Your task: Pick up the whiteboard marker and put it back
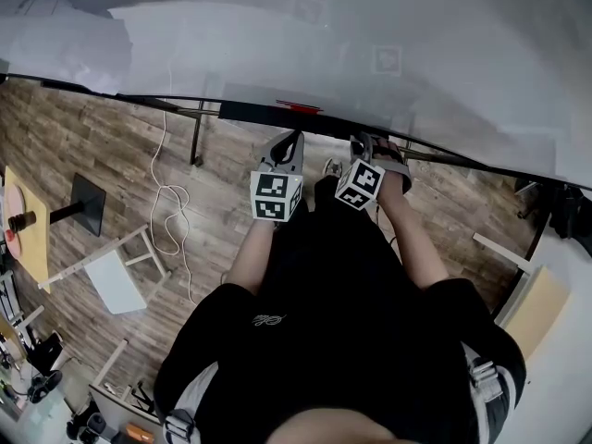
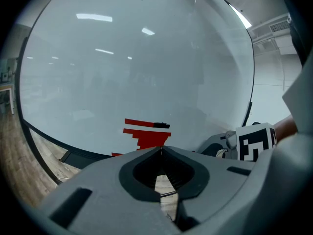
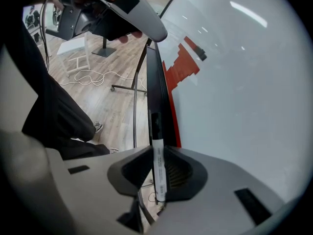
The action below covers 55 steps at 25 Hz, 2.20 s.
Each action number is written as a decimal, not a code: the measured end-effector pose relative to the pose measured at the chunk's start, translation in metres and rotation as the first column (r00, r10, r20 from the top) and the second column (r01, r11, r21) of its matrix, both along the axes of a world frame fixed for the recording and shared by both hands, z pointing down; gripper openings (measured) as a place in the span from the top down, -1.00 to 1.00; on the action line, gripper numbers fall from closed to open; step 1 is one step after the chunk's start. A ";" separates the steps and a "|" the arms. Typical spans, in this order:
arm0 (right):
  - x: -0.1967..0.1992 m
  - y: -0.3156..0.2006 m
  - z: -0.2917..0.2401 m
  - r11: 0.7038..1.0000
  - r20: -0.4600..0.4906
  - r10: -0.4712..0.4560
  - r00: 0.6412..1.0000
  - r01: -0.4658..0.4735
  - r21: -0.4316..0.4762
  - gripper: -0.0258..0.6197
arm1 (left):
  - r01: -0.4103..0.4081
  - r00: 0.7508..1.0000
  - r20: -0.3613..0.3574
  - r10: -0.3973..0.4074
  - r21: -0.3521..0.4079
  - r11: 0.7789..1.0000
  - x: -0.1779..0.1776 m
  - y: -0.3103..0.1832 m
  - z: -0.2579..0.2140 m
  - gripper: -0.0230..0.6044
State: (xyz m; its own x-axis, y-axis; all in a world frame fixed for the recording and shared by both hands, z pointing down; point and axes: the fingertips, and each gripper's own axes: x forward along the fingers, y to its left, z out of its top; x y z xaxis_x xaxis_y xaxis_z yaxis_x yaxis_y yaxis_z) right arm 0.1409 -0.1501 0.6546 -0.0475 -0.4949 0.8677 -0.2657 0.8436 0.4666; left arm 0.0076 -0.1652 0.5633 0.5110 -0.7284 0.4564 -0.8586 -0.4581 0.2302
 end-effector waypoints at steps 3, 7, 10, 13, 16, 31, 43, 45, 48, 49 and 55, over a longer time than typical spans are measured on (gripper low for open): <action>0.000 0.000 -0.001 1.000 0.010 0.018 1.000 -0.018 0.014 0.73 | -0.003 1.000 0.000 0.003 -0.004 1.000 0.001 0.001 0.001 0.90; 0.002 -0.004 -0.006 0.999 0.013 0.030 0.999 -0.031 0.040 0.60 | -0.012 1.000 -0.003 0.012 -0.007 1.000 0.002 0.001 0.003 0.90; 0.003 -0.007 -0.011 0.997 0.047 0.063 0.997 -0.065 0.044 0.51 | -0.019 1.000 -0.006 0.019 -0.007 1.000 0.003 0.000 0.003 0.90; 0.002 -0.008 -0.021 0.992 0.097 0.104 0.990 -0.110 0.060 0.52 | -0.031 0.999 -0.012 0.031 -0.001 1.000 0.006 0.000 0.001 0.90; 0.002 -0.007 -0.029 0.986 0.134 0.139 0.981 -0.150 0.079 0.51 | -0.055 0.998 -0.017 0.055 0.006 0.998 0.011 -0.001 -0.001 0.90; 0.000 0.016 -0.099 0.748 0.678 0.478 0.559 -0.664 0.020 0.83 | -0.259 0.964 -0.058 0.258 -0.019 0.966 0.041 0.043 0.010 0.90; 0.027 0.054 -0.163 0.722 0.846 0.343 0.408 -0.691 0.040 0.91 | -0.215 0.975 -0.036 0.219 0.077 0.973 0.077 0.062 -0.036 0.90; 0.032 0.062 -0.174 0.731 0.860 0.316 0.400 -0.681 0.048 0.91 | -0.197 0.979 -0.026 0.201 0.092 0.976 0.083 0.071 -0.047 0.90; 0.041 0.071 -0.190 0.740 0.886 0.260 0.384 -0.669 0.073 0.91 | -0.176 0.984 0.004 0.177 0.139 0.975 0.089 0.082 -0.064 0.90; 0.044 0.076 -0.194 0.740 0.893 0.245 0.377 -0.668 0.079 0.91 | -0.167 0.986 0.012 0.167 0.151 0.974 0.091 0.087 -0.068 0.90; 0.058 0.117 -0.223 0.746 0.916 0.158 0.369 -0.652 0.134 0.91 | -0.109 0.994 0.017 0.108 0.193 0.975 0.103 0.127 -0.094 0.90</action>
